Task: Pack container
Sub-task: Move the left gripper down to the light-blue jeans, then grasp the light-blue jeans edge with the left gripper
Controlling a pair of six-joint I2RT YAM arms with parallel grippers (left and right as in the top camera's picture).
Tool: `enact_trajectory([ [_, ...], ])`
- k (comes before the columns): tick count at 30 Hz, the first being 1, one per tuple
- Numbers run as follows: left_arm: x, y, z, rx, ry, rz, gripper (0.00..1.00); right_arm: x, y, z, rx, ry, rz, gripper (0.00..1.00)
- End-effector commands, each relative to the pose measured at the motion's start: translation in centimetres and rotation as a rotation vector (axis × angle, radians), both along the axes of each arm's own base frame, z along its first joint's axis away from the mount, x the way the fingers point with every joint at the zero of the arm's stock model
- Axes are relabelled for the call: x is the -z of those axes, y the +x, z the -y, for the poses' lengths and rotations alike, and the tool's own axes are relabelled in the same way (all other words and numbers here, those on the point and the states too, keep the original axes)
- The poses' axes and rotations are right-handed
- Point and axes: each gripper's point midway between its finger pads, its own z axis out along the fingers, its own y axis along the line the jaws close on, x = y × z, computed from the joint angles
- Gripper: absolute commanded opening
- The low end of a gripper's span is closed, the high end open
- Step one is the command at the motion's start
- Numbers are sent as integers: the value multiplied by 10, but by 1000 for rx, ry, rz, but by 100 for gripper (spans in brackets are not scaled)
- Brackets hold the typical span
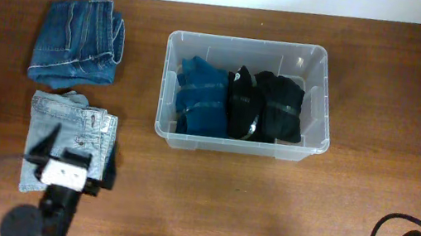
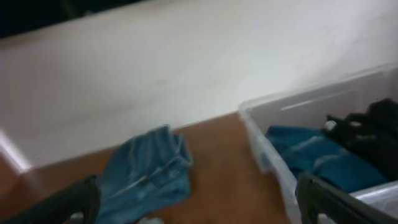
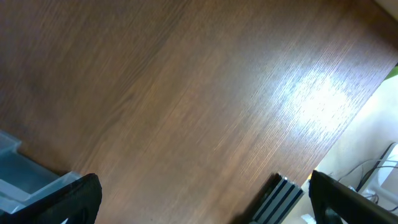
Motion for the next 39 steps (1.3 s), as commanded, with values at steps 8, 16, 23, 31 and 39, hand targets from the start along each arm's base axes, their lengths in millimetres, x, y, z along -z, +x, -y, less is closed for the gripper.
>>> enact_trajectory([
  [8, -21, 76, -112, -366, -41, -493, 99, 3, 0, 1, 15, 4, -2, 99],
  [16, 53, 97, -190, -539, -131, -770, 99, 3, 0, 1, 15, 4, -2, 98],
  [23, 122, 93, -203, -445, -322, -948, 100, 3, 0, 1, 15, 4, -2, 99],
  [31, 165, 96, -190, -195, -688, -969, 99, 3, 0, 1, 14, 4, -2, 98],
  [39, 196, 77, -186, -197, -782, -1083, 99, 3, 0, 1, 15, 4, -2, 98],
])
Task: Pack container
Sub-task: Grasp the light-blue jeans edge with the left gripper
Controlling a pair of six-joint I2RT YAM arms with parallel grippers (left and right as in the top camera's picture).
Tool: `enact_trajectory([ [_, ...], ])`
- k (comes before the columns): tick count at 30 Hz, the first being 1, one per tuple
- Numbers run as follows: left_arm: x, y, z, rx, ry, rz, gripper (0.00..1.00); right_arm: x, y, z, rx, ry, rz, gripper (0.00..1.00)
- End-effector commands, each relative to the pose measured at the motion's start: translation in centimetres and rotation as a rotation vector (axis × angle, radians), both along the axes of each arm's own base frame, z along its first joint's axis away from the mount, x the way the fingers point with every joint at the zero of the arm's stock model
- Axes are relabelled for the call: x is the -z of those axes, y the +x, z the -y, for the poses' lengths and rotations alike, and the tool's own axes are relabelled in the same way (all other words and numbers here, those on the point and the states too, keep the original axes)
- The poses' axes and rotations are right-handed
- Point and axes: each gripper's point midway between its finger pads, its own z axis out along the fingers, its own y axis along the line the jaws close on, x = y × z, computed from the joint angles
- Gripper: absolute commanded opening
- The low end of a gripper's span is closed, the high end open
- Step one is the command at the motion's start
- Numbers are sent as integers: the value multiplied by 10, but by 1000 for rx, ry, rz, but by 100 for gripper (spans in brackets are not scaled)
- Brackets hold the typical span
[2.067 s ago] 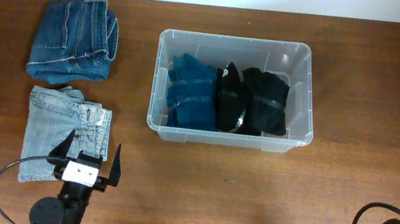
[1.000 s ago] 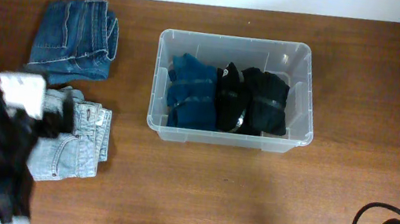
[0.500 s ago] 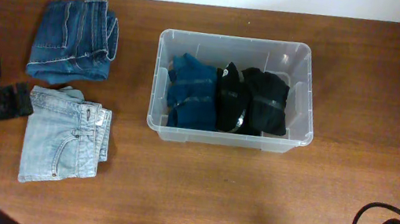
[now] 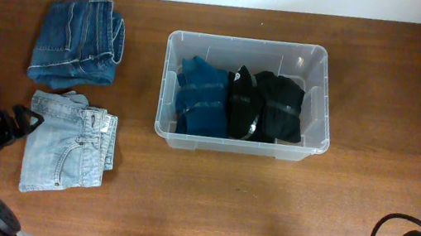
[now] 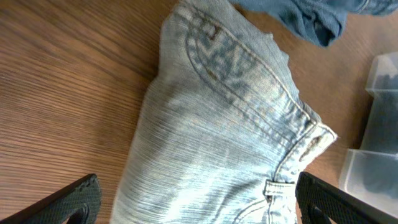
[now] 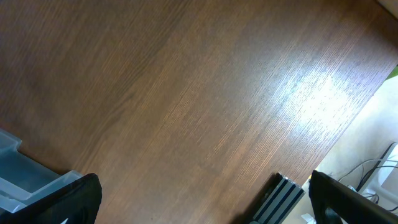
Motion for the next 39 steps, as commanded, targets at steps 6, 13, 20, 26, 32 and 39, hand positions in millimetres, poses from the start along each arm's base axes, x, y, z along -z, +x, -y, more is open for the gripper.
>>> enact_trajectory([
  [6, 23, -6, 16, 29, -107, -39, 99, 2, 0, 2, 15, 0, -3, 99],
  [13, 45, -10, 18, 31, -139, -85, 99, 2, 0, 2, 15, 0, -3, 98],
  [20, 59, -14, 21, 30, -170, -120, 99, 2, 0, 2, 15, 0, -3, 98],
  [26, 65, -16, 31, 29, -228, -122, 99, 2, 0, 2, 15, 0, -3, 98],
  [32, 60, -12, 39, 31, -279, -81, 99, 2, 0, 2, 15, 0, -3, 98],
  [39, 65, -19, 45, 29, -297, -102, 63, 2, 0, 2, 15, 0, -3, 98],
])
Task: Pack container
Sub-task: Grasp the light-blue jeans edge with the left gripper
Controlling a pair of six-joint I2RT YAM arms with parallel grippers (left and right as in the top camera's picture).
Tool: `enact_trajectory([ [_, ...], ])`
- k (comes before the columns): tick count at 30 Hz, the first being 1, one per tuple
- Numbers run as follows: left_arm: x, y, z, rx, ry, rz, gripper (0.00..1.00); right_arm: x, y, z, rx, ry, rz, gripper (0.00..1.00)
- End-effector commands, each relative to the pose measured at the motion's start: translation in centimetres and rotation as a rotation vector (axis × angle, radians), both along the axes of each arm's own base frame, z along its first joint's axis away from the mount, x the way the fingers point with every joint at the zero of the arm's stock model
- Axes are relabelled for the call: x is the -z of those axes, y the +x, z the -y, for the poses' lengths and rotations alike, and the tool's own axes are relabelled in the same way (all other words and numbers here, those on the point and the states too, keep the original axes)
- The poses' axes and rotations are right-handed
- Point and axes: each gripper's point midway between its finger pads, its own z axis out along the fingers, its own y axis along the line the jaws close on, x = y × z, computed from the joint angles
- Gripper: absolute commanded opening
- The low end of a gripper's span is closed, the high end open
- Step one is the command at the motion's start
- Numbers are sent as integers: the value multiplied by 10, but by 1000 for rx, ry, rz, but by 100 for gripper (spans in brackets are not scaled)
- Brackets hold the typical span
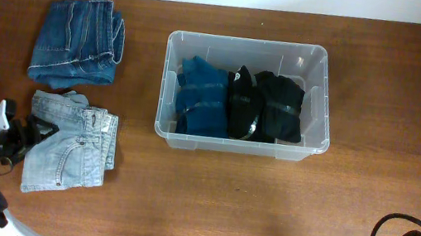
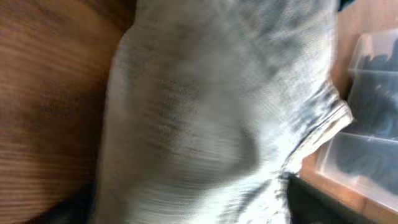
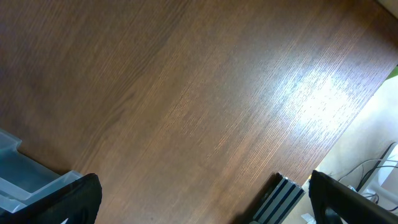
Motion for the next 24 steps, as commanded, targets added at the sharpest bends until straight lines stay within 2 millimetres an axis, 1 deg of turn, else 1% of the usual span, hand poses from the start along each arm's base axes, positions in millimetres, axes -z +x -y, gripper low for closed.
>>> enact_trajectory([
  [1, 17, -12, 15, 11, -66, -43, 45, 2, 0, 2, 14, 0, -3, 99],
  [2, 17, -13, 16, 11, -68, -46, 37, 2, 0, 2, 14, 1, -3, 99],
  [4, 18, -13, 17, 10, -70, -47, 35, 2, 0, 2, 14, 1, -3, 99],
  [6, 18, -13, 17, 4, -74, -51, 30, 2, 0, 2, 14, 0, -3, 98],
  [8, 18, -13, 17, 2, -75, -53, 10, 2, 0, 2, 14, 0, -3, 98],
  [9, 17, -13, 17, 2, -77, -55, 4, 2, 0, 2, 14, 1, -3, 98],
  [10, 17, -14, 18, 2, -82, -59, 1, 2, 0, 2, 14, 1, -3, 98],
  [12, 15, -14, 20, 1, -97, -56, 1, 2, 0, 2, 14, 1, -3, 98],
  [15, 8, -8, 25, -6, -138, -14, 1, 2, 0, 2, 14, 1, -3, 98],
  [18, -5, 3, 30, -16, -201, 59, 1, 2, 0, 2, 14, 1, -3, 98],
  [21, -19, 12, 30, -20, -234, 116, 1, 2, 0, 2, 14, 1, -3, 98],
  [24, -37, 20, 29, -22, -258, 164, 1, 2, 0, 2, 14, 0, -3, 99],
])
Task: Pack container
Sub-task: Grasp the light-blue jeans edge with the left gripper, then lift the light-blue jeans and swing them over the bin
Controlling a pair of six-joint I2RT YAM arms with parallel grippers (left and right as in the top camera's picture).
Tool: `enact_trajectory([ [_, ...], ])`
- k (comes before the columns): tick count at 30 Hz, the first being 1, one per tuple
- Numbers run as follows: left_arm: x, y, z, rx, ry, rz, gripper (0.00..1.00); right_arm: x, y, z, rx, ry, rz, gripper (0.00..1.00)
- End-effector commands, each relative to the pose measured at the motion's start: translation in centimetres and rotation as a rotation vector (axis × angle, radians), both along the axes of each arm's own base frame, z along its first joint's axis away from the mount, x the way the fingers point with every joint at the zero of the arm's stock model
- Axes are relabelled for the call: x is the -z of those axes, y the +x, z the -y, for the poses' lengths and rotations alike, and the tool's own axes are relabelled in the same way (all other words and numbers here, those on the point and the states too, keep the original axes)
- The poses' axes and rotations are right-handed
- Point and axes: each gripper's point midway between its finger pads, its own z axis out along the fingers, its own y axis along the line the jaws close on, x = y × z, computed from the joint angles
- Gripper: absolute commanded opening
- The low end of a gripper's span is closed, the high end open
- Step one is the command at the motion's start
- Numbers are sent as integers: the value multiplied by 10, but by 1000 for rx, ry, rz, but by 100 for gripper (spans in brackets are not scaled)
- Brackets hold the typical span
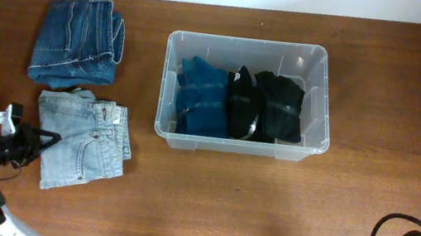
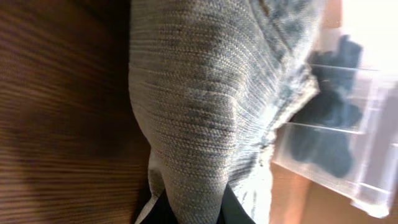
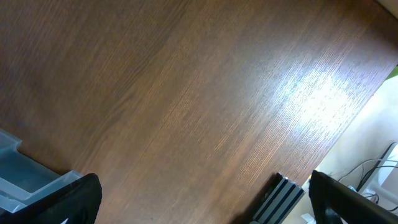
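Note:
Folded light blue jeans lie on the table at the front left, turned slightly askew. My left gripper is shut on their left edge; in the left wrist view the denim fold is pinched between the dark fingertips at the bottom. The clear plastic container stands mid-table and holds a blue garment and two black ones. Dark blue jeans lie folded at the back left. My right gripper hangs open over bare wood, its fingers wide apart.
The container's corner shows to the right of the held denim. An aluminium rail and cables lie at the table's edge in the right wrist view. The right arm's base and cable sit at the front right.
My left gripper, then against the left edge of the light jeans, is now shut on that edge. The jeans have shifted right and slightly back, and turned. The right arm has not moved.
First my left arm stood over the front part of the light jeans, its camera facing the wall. Then the gripper lay low and open at the jeans' left side, then right against their edge. Now it grips that edge and the jeans have slid toward the container.

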Motion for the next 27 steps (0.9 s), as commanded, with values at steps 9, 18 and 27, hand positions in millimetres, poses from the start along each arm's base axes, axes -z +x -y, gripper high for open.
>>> enact_trajectory([
  [9, -117, 31, -4, -1, 24, 272, 1, 2, 0, 2, 15, 0, -3, 98],
  [18, -280, 20, 41, 110, 23, 855, 1, 2, 0, 2, 15, 0, -3, 98],
  [27, -367, -16, 80, 155, 59, 1000, 1, 2, 0, 2, 15, 0, -3, 98],
])
